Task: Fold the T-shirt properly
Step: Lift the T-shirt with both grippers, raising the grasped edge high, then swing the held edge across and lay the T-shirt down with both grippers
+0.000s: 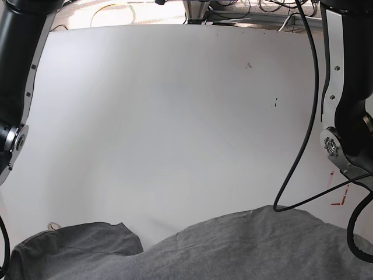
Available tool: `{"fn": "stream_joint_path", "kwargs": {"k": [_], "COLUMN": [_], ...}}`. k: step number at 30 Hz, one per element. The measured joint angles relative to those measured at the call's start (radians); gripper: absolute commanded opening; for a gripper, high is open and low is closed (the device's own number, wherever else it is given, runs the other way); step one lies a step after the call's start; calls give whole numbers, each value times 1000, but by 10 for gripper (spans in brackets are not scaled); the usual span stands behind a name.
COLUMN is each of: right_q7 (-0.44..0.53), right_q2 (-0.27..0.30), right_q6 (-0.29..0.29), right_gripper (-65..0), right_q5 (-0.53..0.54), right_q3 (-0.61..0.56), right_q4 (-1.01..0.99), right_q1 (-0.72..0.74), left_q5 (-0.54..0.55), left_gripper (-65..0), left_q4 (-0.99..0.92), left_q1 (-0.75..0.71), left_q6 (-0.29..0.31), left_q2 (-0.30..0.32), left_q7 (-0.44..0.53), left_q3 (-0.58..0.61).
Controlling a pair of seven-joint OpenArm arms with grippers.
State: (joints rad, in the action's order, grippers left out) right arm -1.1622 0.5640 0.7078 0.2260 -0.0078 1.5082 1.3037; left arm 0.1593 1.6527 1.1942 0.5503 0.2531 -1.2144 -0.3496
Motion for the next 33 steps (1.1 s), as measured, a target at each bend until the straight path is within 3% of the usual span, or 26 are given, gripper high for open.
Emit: {"fn": "stream_joint_path", "kwargs": {"k": [6, 18, 25, 33], "right_q7": [-9, -21, -21, -35], "right_q2": [11, 11, -62, -173], "right_q6": [0, 3, -1, -1], "right_gripper": [-648, -648, -648, -648], "right_q5": [0, 15, 8, -11], "right_q3": [19, 226, 355, 434], "right_q4": [34, 266, 389, 482], "right_q1": [-58, -499, -770, -1022], "left_q5": [1, 19, 11, -2], "left_gripper": [-650, -650, -650, -650], "left_q4": [1, 55, 152, 239], "left_q1": [-42, -301, -481, -682], "left_q6": [1, 9, 15, 116], "left_q2": [-6, -14, -13, -14], "left_q7": [1, -8, -51, -125], "left_q3": [4, 2, 1, -6]}}
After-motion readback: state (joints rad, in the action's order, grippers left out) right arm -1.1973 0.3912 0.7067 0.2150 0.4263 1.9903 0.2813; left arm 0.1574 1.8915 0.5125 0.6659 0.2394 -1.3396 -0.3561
